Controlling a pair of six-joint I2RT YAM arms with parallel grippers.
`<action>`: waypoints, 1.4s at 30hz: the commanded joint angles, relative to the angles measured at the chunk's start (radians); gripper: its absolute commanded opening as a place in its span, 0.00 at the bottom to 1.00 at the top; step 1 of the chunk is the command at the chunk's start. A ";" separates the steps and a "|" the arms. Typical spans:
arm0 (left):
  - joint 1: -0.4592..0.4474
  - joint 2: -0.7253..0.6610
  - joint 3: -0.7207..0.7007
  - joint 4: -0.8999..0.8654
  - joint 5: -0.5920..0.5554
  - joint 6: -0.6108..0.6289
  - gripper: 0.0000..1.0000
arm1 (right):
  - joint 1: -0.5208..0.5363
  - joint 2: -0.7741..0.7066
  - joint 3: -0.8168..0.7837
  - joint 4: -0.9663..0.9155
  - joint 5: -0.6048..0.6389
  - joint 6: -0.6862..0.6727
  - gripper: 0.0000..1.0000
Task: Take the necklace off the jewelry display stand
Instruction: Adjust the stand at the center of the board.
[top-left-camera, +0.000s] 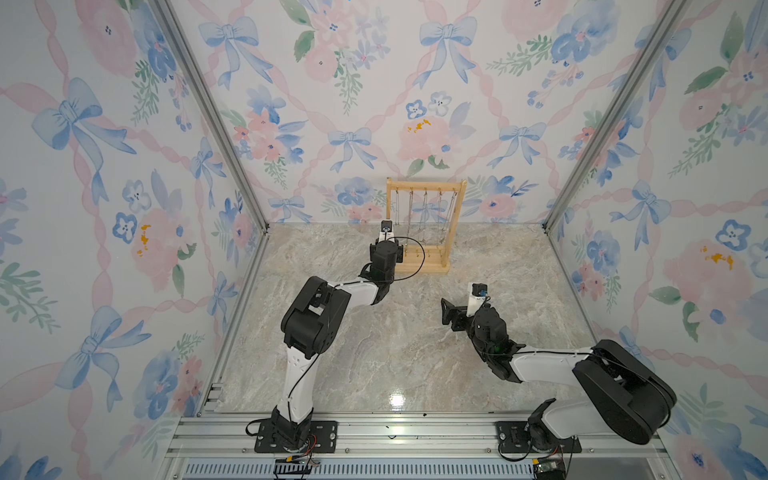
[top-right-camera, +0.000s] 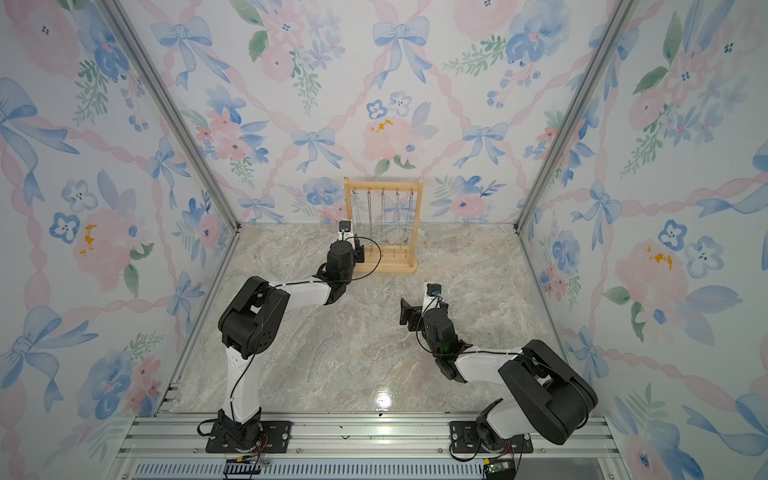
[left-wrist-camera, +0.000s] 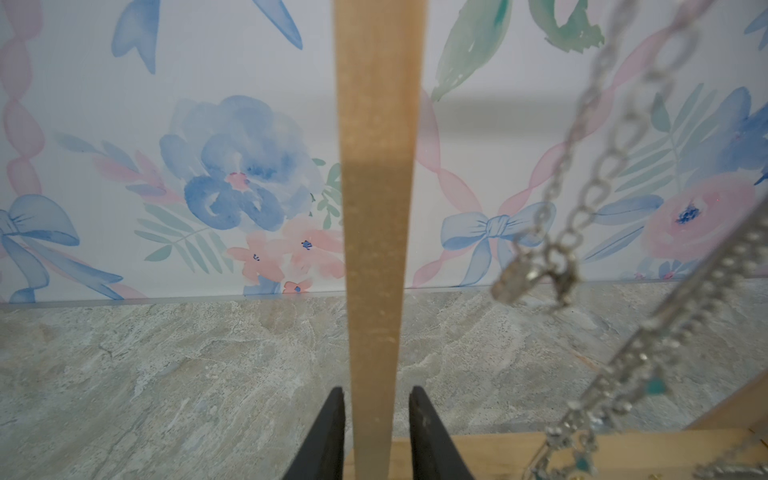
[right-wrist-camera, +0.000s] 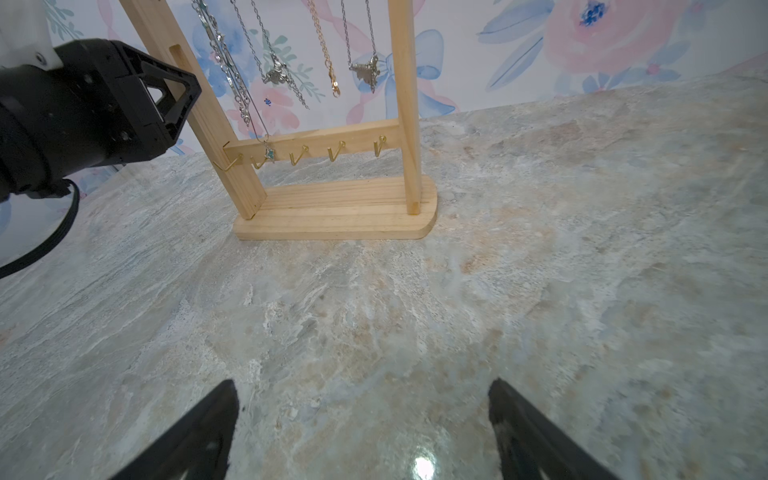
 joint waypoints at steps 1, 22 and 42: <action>-0.004 -0.053 -0.021 0.029 0.009 0.031 0.32 | 0.006 0.008 0.019 -0.005 -0.005 0.007 0.95; -0.001 -0.238 -0.233 0.015 0.025 0.044 0.77 | 0.006 -0.005 0.014 -0.003 -0.007 0.014 0.95; 0.003 -0.640 -0.413 -0.366 0.255 -0.064 0.98 | 0.008 0.007 -0.051 0.104 0.051 0.119 0.87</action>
